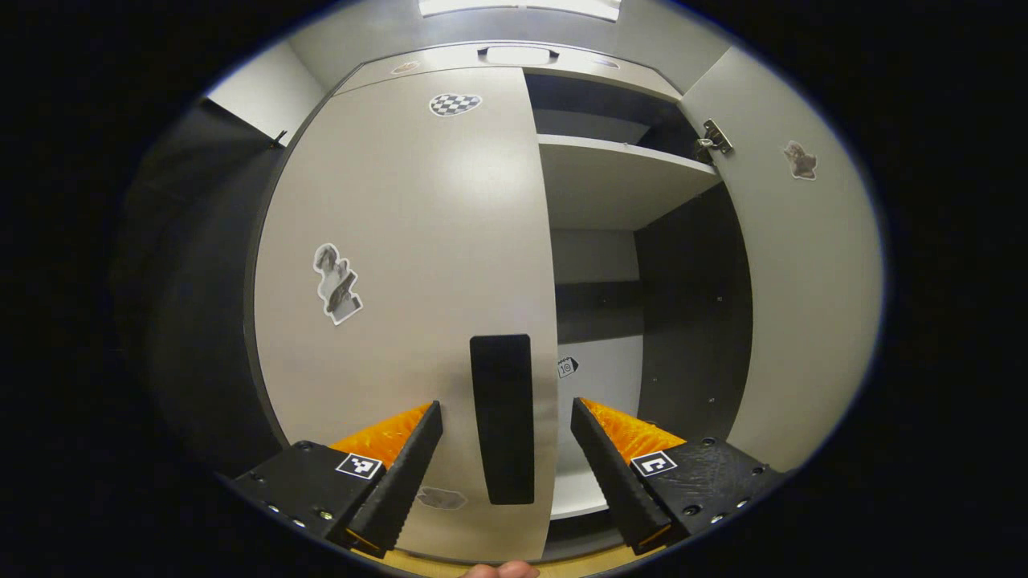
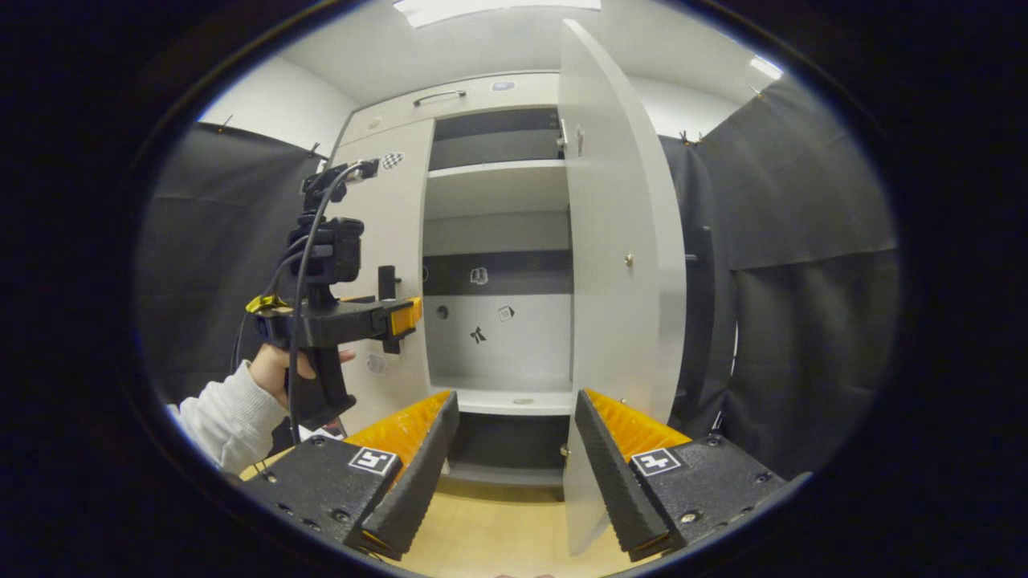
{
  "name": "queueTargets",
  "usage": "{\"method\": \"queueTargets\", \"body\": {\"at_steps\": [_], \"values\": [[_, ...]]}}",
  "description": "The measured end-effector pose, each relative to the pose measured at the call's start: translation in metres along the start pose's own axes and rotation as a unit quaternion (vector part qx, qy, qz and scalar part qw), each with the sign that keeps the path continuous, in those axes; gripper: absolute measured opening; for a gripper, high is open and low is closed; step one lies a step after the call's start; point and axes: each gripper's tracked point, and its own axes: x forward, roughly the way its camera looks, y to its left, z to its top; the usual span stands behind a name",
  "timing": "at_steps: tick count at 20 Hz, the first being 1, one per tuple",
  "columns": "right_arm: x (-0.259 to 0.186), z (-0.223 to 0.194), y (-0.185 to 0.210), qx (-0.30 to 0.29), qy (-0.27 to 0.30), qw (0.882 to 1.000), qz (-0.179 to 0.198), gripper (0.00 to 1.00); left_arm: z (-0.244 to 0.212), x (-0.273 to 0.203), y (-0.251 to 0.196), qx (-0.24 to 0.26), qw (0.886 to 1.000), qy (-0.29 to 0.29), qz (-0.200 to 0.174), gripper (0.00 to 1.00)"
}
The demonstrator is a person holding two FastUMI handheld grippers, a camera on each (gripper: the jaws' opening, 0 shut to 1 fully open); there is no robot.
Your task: Open the right door of the double-door shoe cabinet with the right hand, and open the left door with the left hand.
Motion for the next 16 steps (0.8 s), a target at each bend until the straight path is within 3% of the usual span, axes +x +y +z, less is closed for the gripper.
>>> {"method": "queueTargets", "body": {"at_steps": [6, 16], "values": [[0.0047, 0.0035, 0.0027, -0.009, -0.006, 1.000, 0.004, 0.91, -0.0011, 0.0026, 0.0071, -0.003, 1.000, 0.003, 0.016, 0.93], [0.0046, 0.0019, 0.0073, -0.006, -0.002, 1.000, 0.009, 0.91, -0.0012, 0.0025, 0.0086, -0.005, 1.000, 0.005, 0.014, 0.93]]}}
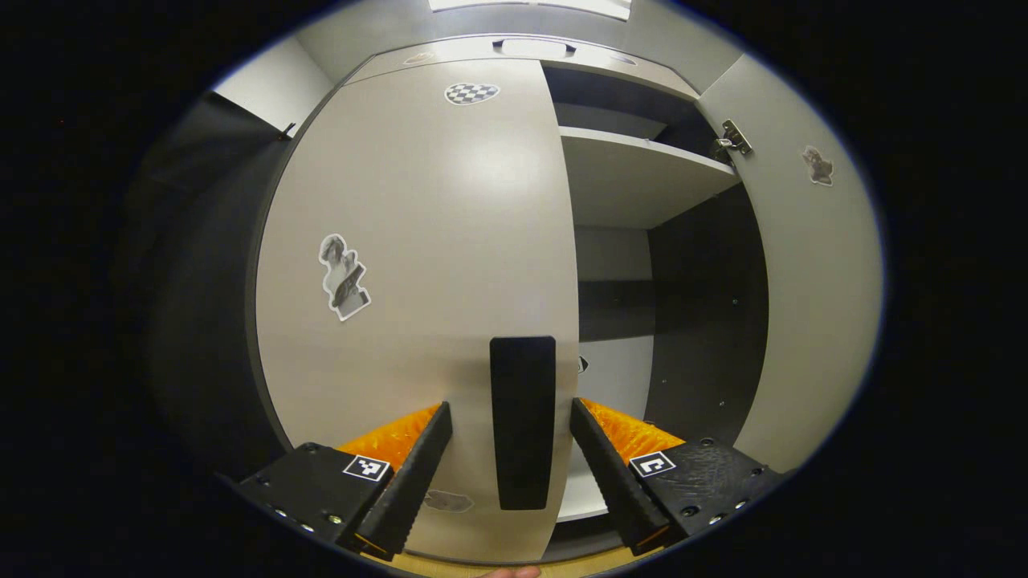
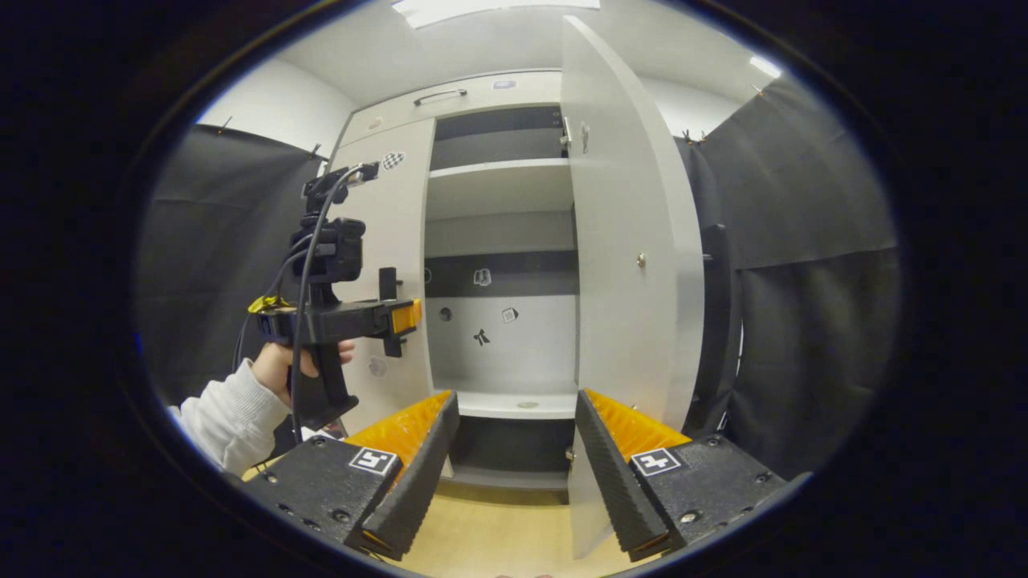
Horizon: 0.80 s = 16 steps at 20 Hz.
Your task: Open the right door of the double-door shoe cabinet with the right hand, and open the left door with the left hand.
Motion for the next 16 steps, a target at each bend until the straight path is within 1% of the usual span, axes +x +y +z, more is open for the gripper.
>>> {"method": "queueTargets", "body": {"at_steps": [1, 3, 4, 5, 6, 7, 8, 9, 12, 13, 16], "values": [[-0.001, 0.000, 0.001, 0.000, 0.001, 1.000, 0.000, 0.91, 0.000, -0.001, 0.002, -0.006, 1.000, 0.000, 0.000, 0.97], [-0.002, -0.001, 0.001, 0.000, 0.001, 1.000, 0.000, 0.92, -0.003, 0.002, 0.005, -0.020, 1.000, 0.002, -0.002, 0.72], [-0.003, -0.002, 0.002, -0.001, 0.003, 1.000, -0.001, 0.91, -0.001, -0.002, 0.003, -0.019, 1.000, 0.003, -0.005, 0.67], [-0.004, -0.004, 0.001, -0.002, 0.006, 1.000, -0.001, 0.91, -0.004, 0.005, -0.002, -0.020, 1.000, 0.008, -0.012, 0.64], [-0.004, -0.005, 0.000, -0.004, 0.009, 1.000, -0.003, 0.91, -0.003, 0.002, -0.009, -0.020, 1.000, 0.004, -0.016, 0.58], [-0.005, -0.006, 0.000, -0.005, 0.010, 1.000, -0.006, 0.91, -0.001, 0.000, -0.009, -0.010, 1.000, 0.002, -0.008, 0.31], [-0.007, -0.007, 0.000, -0.006, 0.011, 1.000, -0.007, 0.92, -0.001, -0.001, -0.008, 0.002, 1.000, 0.002, -0.003, 0.29], [-0.009, -0.008, 0.000, -0.006, 0.012, 1.000, -0.009, 0.91, -0.001, -0.001, -0.007, 0.003, 1.000, 0.002, 0.000, 0.25], [-0.013, -0.008, -0.002, -0.005, 0.011, 1.000, -0.013, 0.92, -0.001, -0.002, -0.008, -0.011, 1.000, 0.001, -0.009, 0.10], [-0.013, -0.006, -0.003, -0.004, 0.009, 1.000, -0.015, 0.91, -0.002, -0.001, -0.008, -0.003, 1.000, 0.001, -0.010, 0.07], [-0.012, -0.006, -0.007, -0.001, 0.008, 1.000, -0.018, 0.91, -0.003, -0.005, -0.008, -0.006, 1.000, 0.005, -0.017, 0.07]]}}
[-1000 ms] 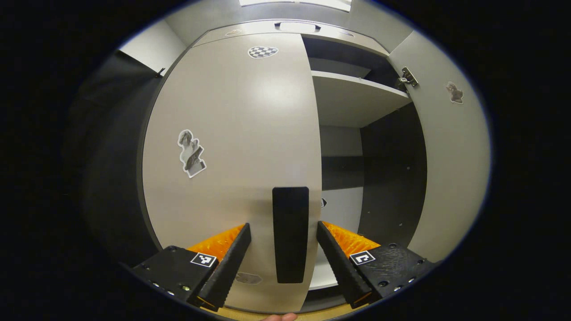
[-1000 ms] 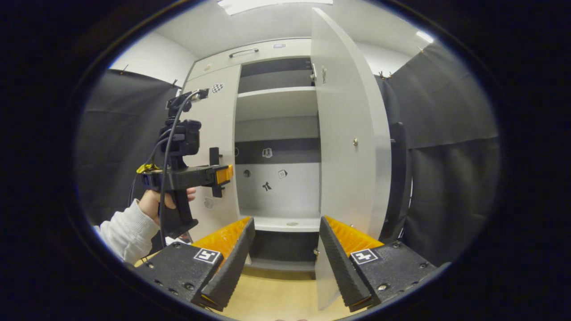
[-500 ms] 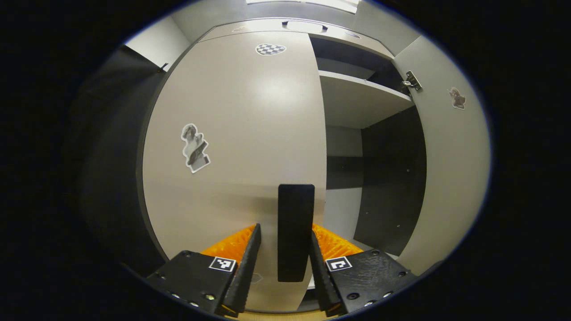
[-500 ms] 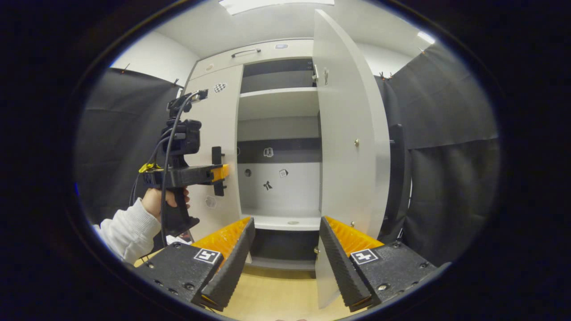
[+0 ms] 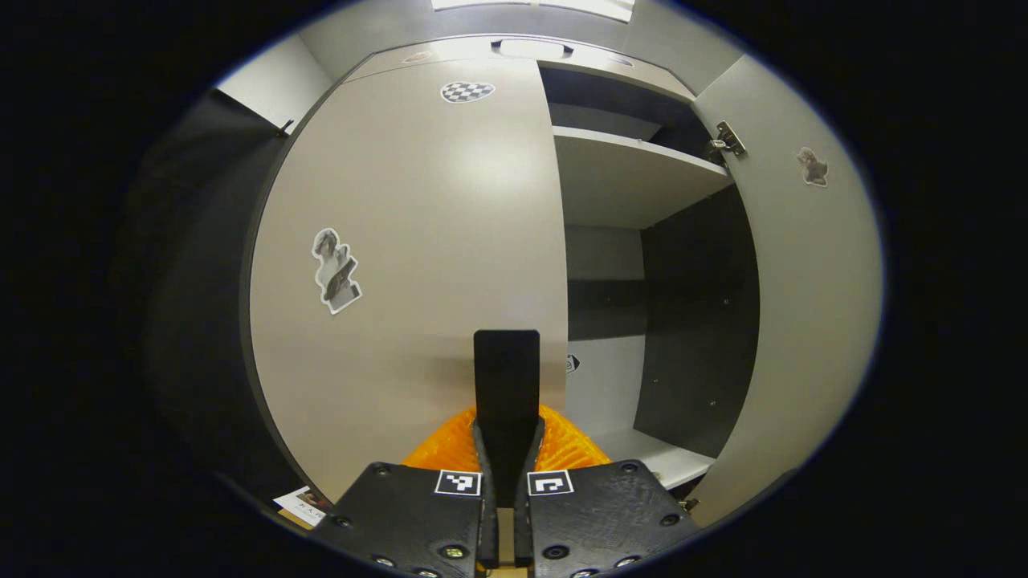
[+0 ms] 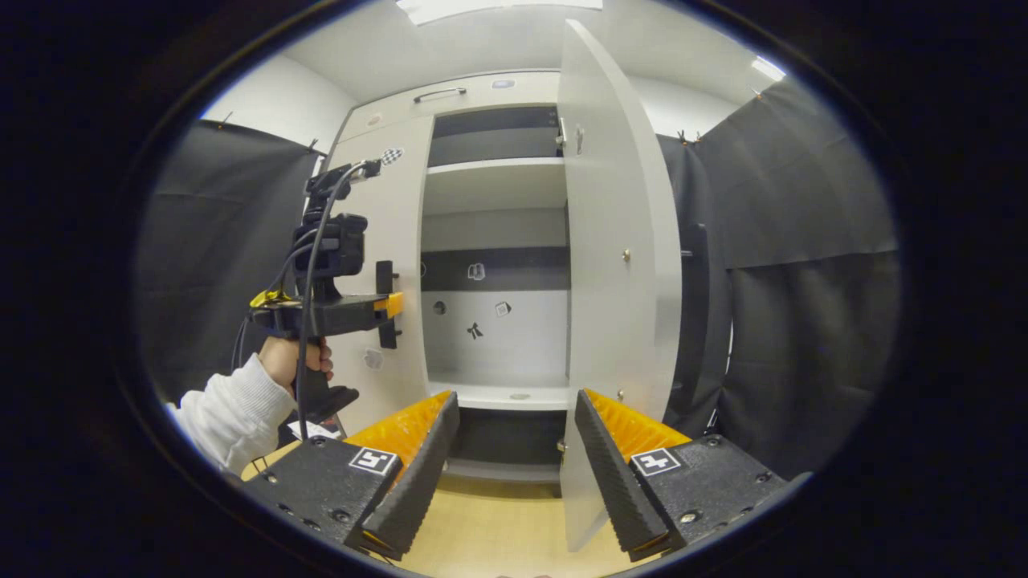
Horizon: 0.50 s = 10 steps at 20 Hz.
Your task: Open the right door of the double-door shoe cabinet with the right hand, and open the left door with the left hand.
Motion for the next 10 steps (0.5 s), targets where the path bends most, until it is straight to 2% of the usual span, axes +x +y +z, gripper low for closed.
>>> {"method": "queueTargets", "body": {"at_steps": [4, 10], "values": [[-0.004, -0.001, -0.005, 0.004, -0.001, 1.000, -0.010, 0.91, 0.003, -0.017, -0.001, 0.009, 1.000, 0.001, 0.005, 0.07], [-0.009, -0.006, 0.003, 0.017, 0.003, 1.000, -0.009, 0.91, 0.006, -0.053, 0.010, 0.012, 1.000, 0.006, -0.008, 0.07]]}}
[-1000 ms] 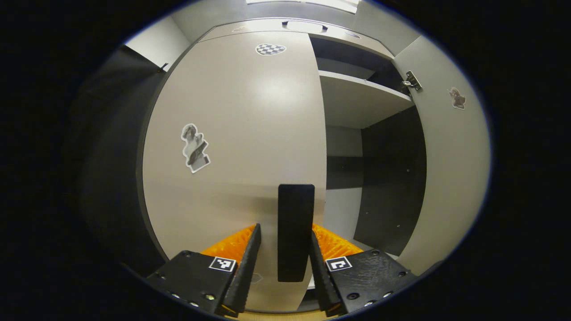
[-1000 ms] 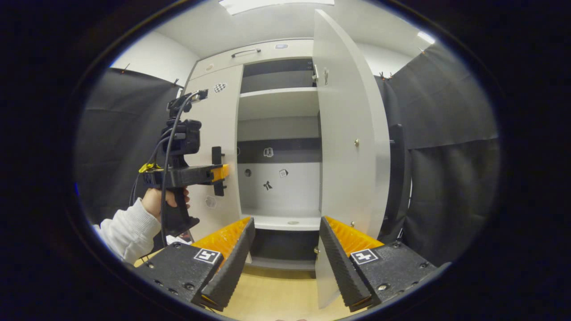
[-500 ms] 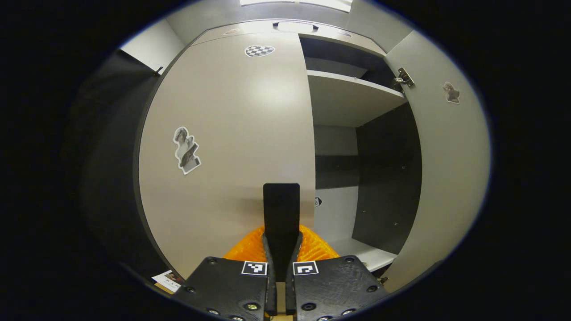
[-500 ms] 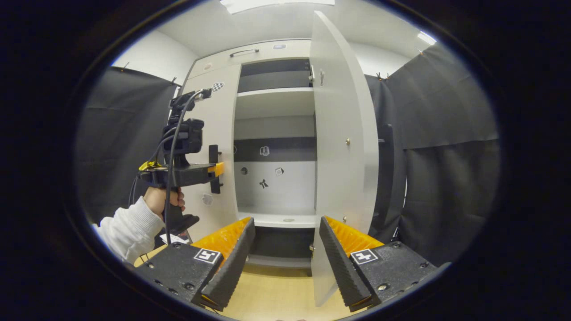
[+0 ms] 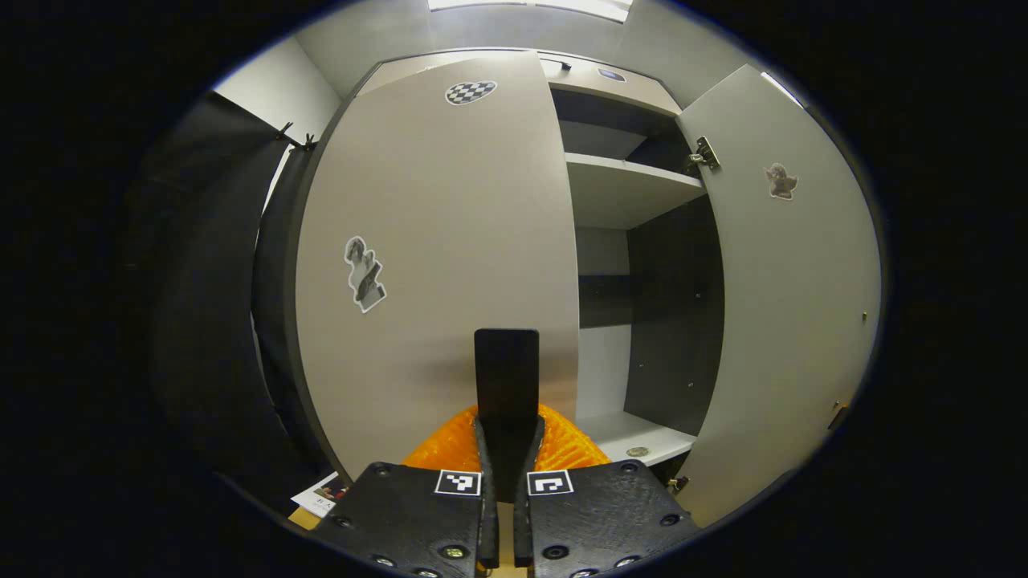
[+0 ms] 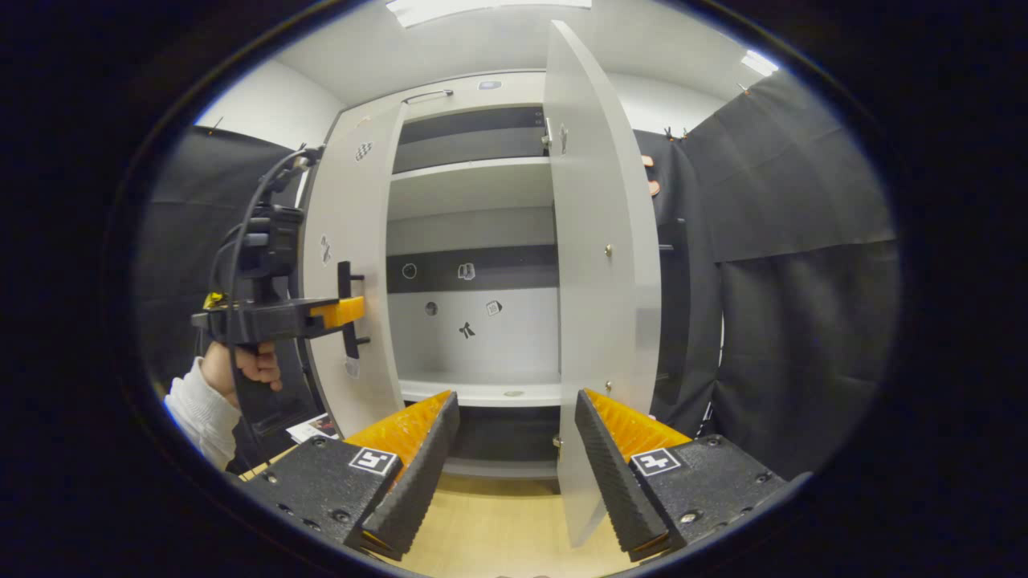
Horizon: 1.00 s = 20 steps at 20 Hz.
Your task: Open the right door of the double-door shoe cabinet with the right hand, and open the left door with the left hand.
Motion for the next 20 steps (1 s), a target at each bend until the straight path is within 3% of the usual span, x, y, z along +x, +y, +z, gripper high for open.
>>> {"method": "queueTargets", "body": {"at_steps": [12, 20], "values": [[0.002, -0.006, 0.036, -0.005, 0.006, 1.000, 0.019, 0.91, -0.001, -0.081, 0.063, 0.001, 1.000, 0.000, 0.023, 0.05], [0.009, -0.012, 0.057, -0.008, 0.011, 0.999, 0.033, 0.92, 0.000, -0.104, 0.109, -0.012, 0.999, 0.000, 0.044, 0.05]]}}
